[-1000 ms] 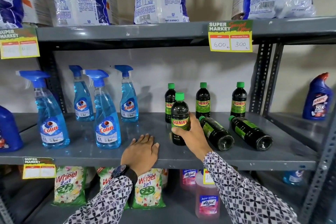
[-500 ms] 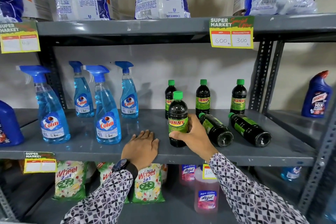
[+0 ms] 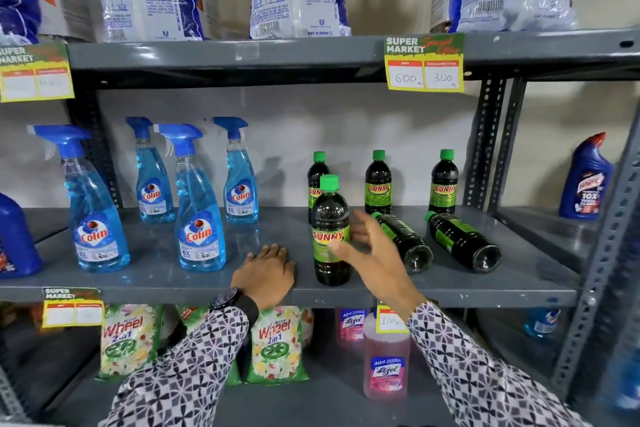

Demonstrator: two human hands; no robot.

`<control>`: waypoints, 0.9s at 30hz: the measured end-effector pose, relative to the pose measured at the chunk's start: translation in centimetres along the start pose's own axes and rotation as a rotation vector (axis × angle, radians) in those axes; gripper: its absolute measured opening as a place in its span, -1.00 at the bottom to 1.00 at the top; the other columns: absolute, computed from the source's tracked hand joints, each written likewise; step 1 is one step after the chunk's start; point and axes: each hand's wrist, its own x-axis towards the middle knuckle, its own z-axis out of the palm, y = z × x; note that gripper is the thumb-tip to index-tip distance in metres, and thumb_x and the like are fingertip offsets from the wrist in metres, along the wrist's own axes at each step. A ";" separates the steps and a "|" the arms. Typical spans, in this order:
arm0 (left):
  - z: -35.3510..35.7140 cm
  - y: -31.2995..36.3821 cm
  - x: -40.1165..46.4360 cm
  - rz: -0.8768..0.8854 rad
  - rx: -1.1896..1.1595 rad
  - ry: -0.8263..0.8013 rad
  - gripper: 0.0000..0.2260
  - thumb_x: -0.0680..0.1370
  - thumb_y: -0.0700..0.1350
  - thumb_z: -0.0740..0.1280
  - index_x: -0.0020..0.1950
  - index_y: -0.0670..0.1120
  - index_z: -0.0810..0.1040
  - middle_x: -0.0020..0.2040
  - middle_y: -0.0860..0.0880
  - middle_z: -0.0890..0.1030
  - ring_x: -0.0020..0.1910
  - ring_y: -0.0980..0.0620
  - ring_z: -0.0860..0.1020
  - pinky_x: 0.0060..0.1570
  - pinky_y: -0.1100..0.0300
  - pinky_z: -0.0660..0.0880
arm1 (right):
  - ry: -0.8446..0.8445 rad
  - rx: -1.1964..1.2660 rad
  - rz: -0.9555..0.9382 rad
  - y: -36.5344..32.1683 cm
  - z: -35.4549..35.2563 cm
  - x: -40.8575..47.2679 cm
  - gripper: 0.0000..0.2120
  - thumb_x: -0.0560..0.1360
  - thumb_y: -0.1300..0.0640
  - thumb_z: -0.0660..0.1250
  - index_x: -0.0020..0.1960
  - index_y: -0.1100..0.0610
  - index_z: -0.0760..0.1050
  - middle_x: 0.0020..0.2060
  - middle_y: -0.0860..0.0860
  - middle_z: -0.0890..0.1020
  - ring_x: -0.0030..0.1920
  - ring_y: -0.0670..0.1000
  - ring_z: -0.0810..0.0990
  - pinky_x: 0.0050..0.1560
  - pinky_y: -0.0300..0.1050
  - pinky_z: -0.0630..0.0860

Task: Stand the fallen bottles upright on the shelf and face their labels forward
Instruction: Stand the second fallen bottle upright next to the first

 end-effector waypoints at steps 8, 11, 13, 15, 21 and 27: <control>0.1 2.6 1.9 0.052 -0.099 -0.028 -0.49 0.69 0.01 -0.02 0.64 -0.12 0.17 0.68 -0.15 0.14 0.68 -0.13 0.06 0.62 -0.21 -0.04 | 0.208 -0.743 0.153 -0.4 -8.3 5.0 -0.44 0.52 -0.28 0.39 0.23 0.18 0.56 0.08 0.12 0.66 0.10 0.17 0.67 0.11 0.07 0.60; 0.4 2.4 1.6 0.081 -0.071 -0.017 -0.49 0.71 0.02 -0.05 0.64 -0.12 0.16 0.68 -0.15 0.15 0.68 -0.11 0.09 0.63 -0.16 0.01 | -0.062 -0.722 0.495 -0.7 -9.6 6.1 -0.31 0.46 -0.38 0.42 0.21 0.21 0.53 0.05 0.06 0.61 0.13 0.17 0.65 0.05 -0.01 0.55; 0.2 2.5 1.4 0.083 -0.077 0.001 -0.50 0.71 0.02 -0.05 0.63 -0.11 0.17 0.68 -0.14 0.17 0.67 -0.10 0.10 0.62 -0.13 0.03 | -0.133 -0.553 0.640 -0.8 -9.3 6.2 -0.37 0.45 -0.27 0.52 0.25 0.17 0.47 -0.04 0.04 0.62 0.01 0.11 0.67 -0.12 -0.07 0.58; 0.1 2.6 1.4 0.083 -0.087 0.002 -0.51 0.71 0.03 -0.05 0.62 -0.10 0.20 0.67 -0.13 0.18 0.67 -0.09 0.12 0.62 -0.13 0.04 | -0.097 -0.378 0.701 -0.8 -8.8 6.0 -0.45 0.44 -0.13 0.58 0.23 0.18 0.48 -0.13 0.08 0.63 -0.18 0.06 0.65 -0.39 -0.18 0.55; 0.0 2.7 1.2 0.088 -0.087 0.010 -0.51 0.71 0.03 -0.05 0.60 -0.10 0.23 0.66 -0.14 0.21 0.66 -0.10 0.15 0.61 -0.13 0.06 | 0.065 -0.189 0.562 0.4 -7.8 5.7 -0.55 0.36 -0.08 0.63 -0.08 0.15 0.44 -0.09 0.14 0.68 -0.11 0.14 0.72 -0.08 0.07 0.72; 0.6 2.3 1.6 0.082 -0.070 0.008 -0.47 0.69 0.06 -0.08 0.63 -0.09 0.18 0.67 -0.14 0.18 0.67 -0.10 0.13 0.62 -0.13 0.06 | 0.259 -0.118 0.180 1.1 -6.1 5.2 -0.52 0.36 -0.15 0.65 0.14 0.05 0.60 -0.03 -0.03 0.76 0.02 0.02 0.74 0.12 0.07 0.67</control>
